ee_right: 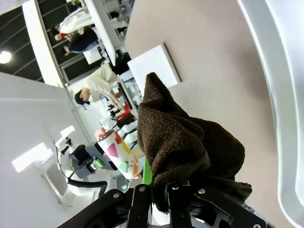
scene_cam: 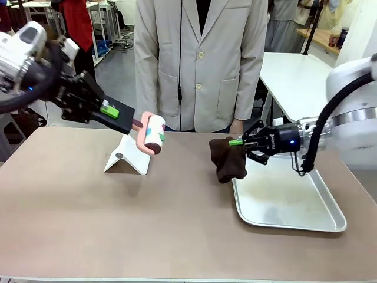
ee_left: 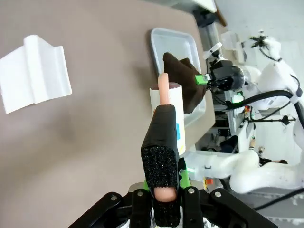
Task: Clean the surface of the table.
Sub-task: Return the Lint Roller and towel to their original positions.
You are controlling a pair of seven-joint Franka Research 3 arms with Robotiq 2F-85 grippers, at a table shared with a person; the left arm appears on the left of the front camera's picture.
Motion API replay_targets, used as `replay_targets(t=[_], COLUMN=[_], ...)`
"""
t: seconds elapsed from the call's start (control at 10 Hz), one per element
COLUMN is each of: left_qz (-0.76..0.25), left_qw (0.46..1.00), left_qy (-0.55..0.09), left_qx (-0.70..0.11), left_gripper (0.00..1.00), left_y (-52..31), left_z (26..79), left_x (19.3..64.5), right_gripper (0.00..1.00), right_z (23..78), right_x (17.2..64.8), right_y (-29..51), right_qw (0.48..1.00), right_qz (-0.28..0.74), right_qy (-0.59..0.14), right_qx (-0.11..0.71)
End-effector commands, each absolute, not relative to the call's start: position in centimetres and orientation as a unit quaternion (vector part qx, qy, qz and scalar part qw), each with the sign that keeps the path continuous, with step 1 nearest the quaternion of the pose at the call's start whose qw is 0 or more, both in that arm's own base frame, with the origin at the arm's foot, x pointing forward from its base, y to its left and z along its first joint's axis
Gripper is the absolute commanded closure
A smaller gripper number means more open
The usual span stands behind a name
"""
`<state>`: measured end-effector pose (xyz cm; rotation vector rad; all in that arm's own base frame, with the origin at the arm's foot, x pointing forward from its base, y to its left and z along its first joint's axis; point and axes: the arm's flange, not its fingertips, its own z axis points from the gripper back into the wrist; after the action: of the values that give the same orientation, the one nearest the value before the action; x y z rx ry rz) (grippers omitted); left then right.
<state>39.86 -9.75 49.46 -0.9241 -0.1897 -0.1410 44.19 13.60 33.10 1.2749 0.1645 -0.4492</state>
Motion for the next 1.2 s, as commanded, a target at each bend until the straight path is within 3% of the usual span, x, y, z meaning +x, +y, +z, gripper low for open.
replay_targets(t=[0.0, 0.1, 0.2, 0.3, 0.5, 0.6, 1.1], left_qz=[-0.054, -0.034, -0.060, -0.060, -0.050, -0.059, -0.075], left_qw=[0.885, 0.884, 0.892, 0.892, 0.894, 0.917, 0.923], left_qy=[-0.086, -0.088, -0.084, -0.084, -0.079, -0.107, -0.137], left_qx=[-0.454, -0.458, -0.440, -0.440, -0.437, -0.380, -0.353], left_gripper=[0.78, 0.78, 0.78, 0.78, 0.78, 0.78, 0.78], left_y=[-11.1, -10.9, -10.7, -10.7, -11.0, -10.5, -8.2], left_z=[47.2, 46.5, 47.7, 47.7, 46.3, 46.0, 45.9], left_x=[41.6, 42.6, 40.6, 40.6, 41.6, 41.3, 43.4], right_gripper=[0.89, 0.89, 0.89, 0.89, 0.89, 0.89, 0.89], right_z=[30.8, 30.6, 32.5, 30.0, 30.2, 30.8, 30.8], right_x=[46.0, 45.6, 44.1, 45.2, 45.1, 45.0, 48.2], right_y=[13.7, 12.7, 9.2, 13.7, 11.6, 12.2, 19.5], right_qw=[0.752, 0.742, 0.735, 0.760, 0.747, 0.760, 0.766], right_qz=[-0.186, -0.193, -0.176, -0.202, -0.196, -0.213, -0.202], right_qy=[0.104, 0.120, 0.125, 0.110, 0.121, 0.089, 0.115], right_qx=[0.623, 0.630, 0.643, 0.609, 0.624, 0.608, 0.599])
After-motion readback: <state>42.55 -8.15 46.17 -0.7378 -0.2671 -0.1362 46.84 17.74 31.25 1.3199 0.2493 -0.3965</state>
